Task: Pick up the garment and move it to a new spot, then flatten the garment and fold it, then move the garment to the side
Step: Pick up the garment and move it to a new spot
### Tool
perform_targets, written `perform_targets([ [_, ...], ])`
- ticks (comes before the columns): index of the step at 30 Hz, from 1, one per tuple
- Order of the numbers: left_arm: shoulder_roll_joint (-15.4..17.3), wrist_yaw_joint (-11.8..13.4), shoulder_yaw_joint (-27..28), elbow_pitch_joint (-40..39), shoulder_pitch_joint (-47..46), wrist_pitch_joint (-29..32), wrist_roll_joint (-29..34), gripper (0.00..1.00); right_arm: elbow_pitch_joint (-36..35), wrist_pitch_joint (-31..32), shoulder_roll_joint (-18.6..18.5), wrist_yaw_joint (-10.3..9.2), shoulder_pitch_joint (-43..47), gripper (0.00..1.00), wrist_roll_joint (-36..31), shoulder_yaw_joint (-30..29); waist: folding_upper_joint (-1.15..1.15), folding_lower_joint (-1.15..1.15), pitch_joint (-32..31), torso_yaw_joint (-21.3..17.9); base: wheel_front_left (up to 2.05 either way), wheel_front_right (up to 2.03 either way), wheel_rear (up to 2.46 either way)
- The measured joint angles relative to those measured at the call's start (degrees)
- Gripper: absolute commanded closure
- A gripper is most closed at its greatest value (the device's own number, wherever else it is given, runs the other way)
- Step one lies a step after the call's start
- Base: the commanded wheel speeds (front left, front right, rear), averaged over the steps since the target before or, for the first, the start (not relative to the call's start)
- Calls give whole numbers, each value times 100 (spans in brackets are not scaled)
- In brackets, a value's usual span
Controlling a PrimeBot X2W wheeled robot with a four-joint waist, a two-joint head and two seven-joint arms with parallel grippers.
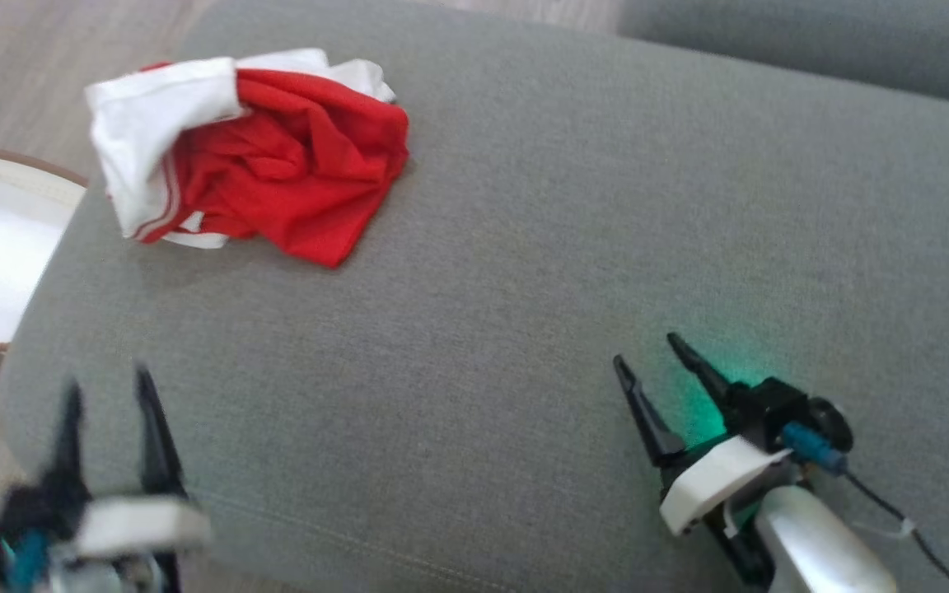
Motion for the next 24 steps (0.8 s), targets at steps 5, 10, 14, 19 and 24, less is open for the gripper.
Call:
perform_targets([
  [5,404,-299,137,-521,-1243,-18,249,0,-246,0,-233,0,-236,0,0,-13,0,1,386,-146,0,0,0],
  [10,1011,-446,4,-153,-2292,-43,297,0,-434,0,-275,0,-437,0,0,9,0,1,738,-305,0,0,0],
  [14,1358,-468,-318,409,-3026,-44,151,0,-600,0,-342,0,-555,0,0,0,0,1,995,-472,0,0,0],
  [19,1701,-512,-1139,1250,-3849,107,-316,0,-759,-30,-396,0,-758,0,0,-11,0,1,1274,-706,0,0,0],
  [24,1951,-450,-1294,2207,-4386,493,-456,0,-849,-59,-394,0,-920,0,0,-3,0,0,1504,-937,0,0,0],
])
